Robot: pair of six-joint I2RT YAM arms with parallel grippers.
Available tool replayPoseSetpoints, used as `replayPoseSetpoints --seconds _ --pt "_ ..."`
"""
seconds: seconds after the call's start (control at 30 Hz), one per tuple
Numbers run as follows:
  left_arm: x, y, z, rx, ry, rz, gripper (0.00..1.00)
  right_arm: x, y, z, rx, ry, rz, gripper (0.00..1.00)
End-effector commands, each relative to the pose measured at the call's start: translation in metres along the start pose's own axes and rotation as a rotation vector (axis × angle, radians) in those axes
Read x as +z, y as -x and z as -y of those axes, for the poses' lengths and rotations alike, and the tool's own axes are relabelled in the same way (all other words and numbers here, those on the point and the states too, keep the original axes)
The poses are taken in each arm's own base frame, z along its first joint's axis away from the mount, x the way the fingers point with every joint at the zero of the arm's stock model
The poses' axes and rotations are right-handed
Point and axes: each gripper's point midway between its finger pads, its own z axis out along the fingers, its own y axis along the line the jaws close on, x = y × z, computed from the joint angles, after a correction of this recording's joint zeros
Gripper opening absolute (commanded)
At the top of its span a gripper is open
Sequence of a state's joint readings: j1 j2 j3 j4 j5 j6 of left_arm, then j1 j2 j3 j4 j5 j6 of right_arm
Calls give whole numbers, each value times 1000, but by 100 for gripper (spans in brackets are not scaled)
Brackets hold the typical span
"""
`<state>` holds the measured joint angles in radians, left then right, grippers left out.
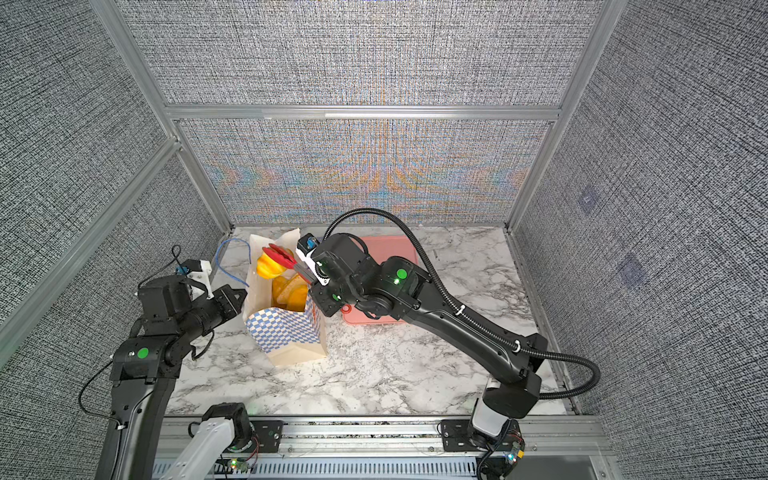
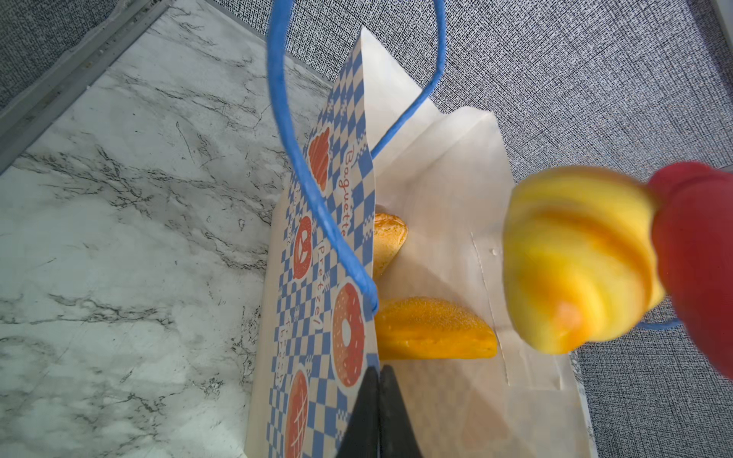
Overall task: Place the fake bread into the paper bag
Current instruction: 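Carry the bun in the tongs over the bag held by the left gripper, then open the tongs to drop the yellow bun into the bag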
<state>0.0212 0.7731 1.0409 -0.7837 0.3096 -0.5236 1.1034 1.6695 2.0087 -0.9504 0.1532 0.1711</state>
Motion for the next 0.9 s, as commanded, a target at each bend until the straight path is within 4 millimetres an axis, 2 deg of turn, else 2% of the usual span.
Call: replayPoseSetpoints --seconds 0.0,0.2,0.37,0.6,0.87 --pt "-1 1 1 9 -4 7 7 2 -3 -5 -7 2 -9 24" --pt "-3 2 2 12 -4 11 7 8 -14 -10 -19 0 -47 26" --pt "-4 2 3 14 -7 12 7 10 -18 -9 -20 -8 -57 34" --pt "-9 5 5 21 -6 22 7 8 -16 -9 -21 -7 -48 43" --pt "-15 6 6 33 -2 32 8 3 -7 -11 -22 -1 -16 43"
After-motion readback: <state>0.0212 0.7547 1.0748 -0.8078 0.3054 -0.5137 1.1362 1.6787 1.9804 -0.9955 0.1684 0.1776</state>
